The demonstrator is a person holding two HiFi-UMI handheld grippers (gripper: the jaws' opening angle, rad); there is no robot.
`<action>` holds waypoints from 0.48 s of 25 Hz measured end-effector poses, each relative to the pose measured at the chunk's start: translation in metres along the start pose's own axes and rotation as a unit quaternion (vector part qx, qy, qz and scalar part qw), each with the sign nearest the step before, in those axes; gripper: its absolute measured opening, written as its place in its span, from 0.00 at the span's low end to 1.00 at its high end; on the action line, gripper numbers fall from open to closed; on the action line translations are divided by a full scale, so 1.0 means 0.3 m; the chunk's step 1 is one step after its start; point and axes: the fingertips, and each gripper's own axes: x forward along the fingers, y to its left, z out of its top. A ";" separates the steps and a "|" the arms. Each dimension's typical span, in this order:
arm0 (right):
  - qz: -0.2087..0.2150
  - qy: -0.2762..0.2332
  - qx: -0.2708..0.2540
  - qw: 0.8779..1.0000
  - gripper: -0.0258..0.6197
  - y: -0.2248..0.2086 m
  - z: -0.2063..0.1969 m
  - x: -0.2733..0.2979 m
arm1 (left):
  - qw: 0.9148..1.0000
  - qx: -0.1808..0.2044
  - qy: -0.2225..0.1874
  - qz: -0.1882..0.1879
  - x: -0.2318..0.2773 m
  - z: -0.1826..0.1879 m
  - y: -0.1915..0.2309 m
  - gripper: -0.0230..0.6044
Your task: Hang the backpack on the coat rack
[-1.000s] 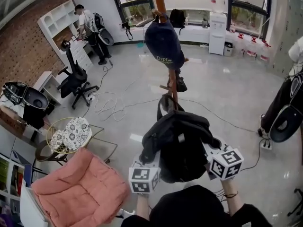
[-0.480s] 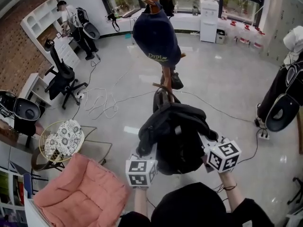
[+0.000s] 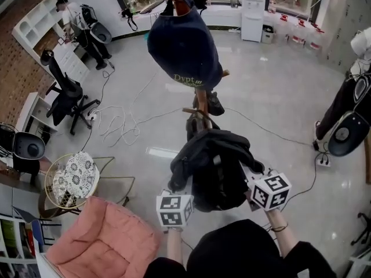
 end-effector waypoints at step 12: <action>0.002 0.023 0.006 1.000 0.10 -0.105 0.000 0.165 | 0.999 -0.013 0.037 0.001 0.177 0.001 0.055 0.23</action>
